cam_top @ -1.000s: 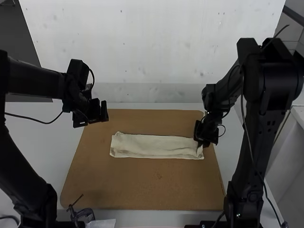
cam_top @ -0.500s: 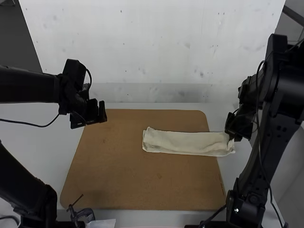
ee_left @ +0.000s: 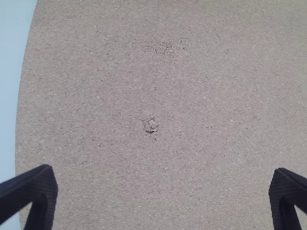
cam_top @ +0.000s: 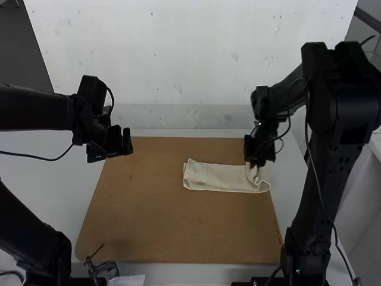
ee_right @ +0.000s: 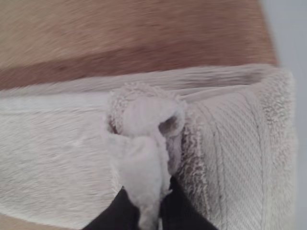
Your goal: Fold the towel.
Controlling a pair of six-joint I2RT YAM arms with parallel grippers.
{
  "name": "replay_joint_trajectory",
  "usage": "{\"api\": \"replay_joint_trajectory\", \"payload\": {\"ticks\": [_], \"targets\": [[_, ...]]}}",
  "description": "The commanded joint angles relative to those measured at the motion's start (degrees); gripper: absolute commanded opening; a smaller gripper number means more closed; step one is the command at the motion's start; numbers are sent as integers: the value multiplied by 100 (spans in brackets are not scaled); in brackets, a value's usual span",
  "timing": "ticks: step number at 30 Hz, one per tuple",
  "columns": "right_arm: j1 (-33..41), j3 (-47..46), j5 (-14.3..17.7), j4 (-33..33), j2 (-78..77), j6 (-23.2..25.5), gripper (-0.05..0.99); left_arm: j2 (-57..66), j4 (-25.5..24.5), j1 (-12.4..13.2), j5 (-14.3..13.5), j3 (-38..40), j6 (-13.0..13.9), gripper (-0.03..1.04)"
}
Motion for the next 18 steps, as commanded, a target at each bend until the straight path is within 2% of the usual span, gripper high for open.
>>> {"api": "replay_joint_trajectory", "payload": {"ticks": [1, 8, 11, 18], "targets": [[828, 352, 247, -111, 52, 775, 1, -235, 27, 106, 47, -16, 112, 99], [1918, 1248, 467, -524, 808, 1196, 1, -226, 35, 124, 56, -34, 156, 99], [2173, 1520, 608, -621, 1010, 1276, 1, -226, 35, 141, 56, -77, 208, 99], [2551, 2057, 669, -832, 1371, 1425, 1, -217, 79, 317, 109, -236, 314, 99]]}}
